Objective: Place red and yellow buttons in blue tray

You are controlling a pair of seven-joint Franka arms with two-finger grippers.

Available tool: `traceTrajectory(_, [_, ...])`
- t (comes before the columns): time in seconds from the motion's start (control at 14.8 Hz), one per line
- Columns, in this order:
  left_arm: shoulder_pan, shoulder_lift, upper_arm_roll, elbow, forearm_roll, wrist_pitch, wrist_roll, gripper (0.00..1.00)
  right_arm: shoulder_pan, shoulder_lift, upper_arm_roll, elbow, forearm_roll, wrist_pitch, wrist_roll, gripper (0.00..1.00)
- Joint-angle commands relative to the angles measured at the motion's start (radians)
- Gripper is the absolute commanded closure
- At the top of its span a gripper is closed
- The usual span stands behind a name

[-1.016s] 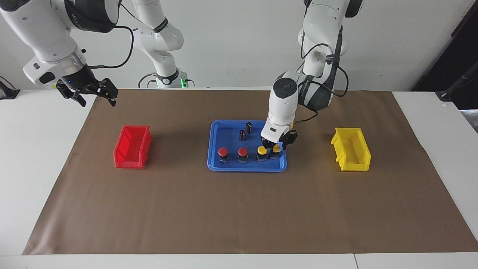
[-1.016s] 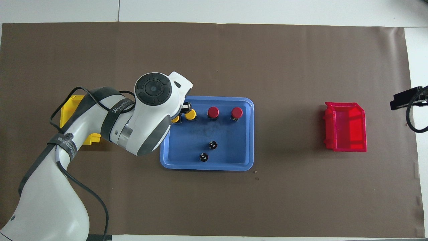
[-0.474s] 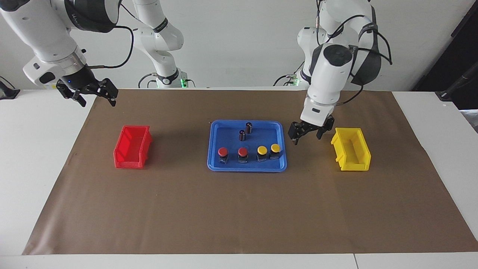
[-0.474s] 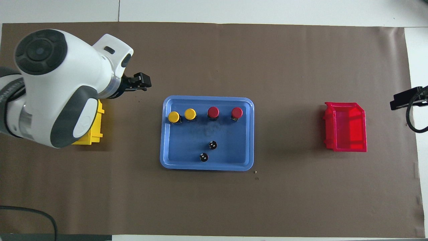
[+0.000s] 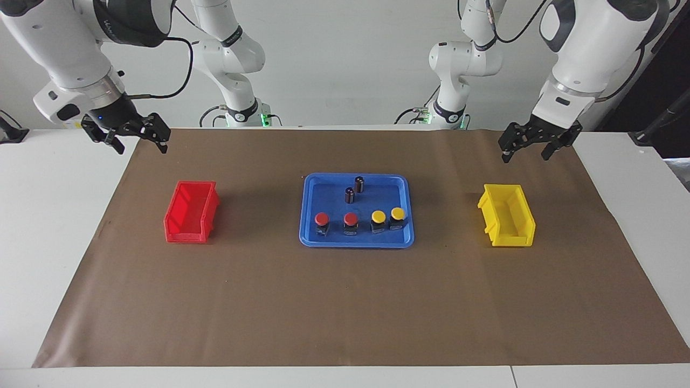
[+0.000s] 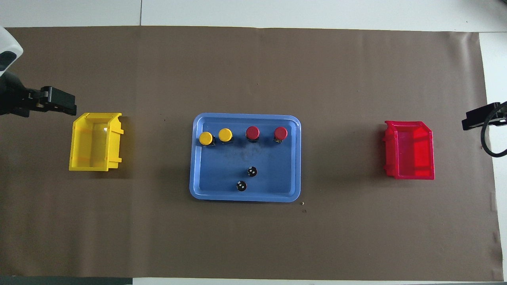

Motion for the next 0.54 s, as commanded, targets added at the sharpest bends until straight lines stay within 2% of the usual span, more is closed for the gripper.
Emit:
traceTrajectory(0.0, [0.042,0.02,-0.008,0.045,-0.023,-0.047,0.067,0.0,-0.01,0.006,0.009,0.014,-0.011,-0.018,-0.021,0.0])
traceTrajectory(0.47, [0.08,0.007,-0.01,0.05,-0.033,-0.096,0.163,0.0,-0.008,0.004,0.009,0.012,-0.009,-0.018,-0.021,0.0])
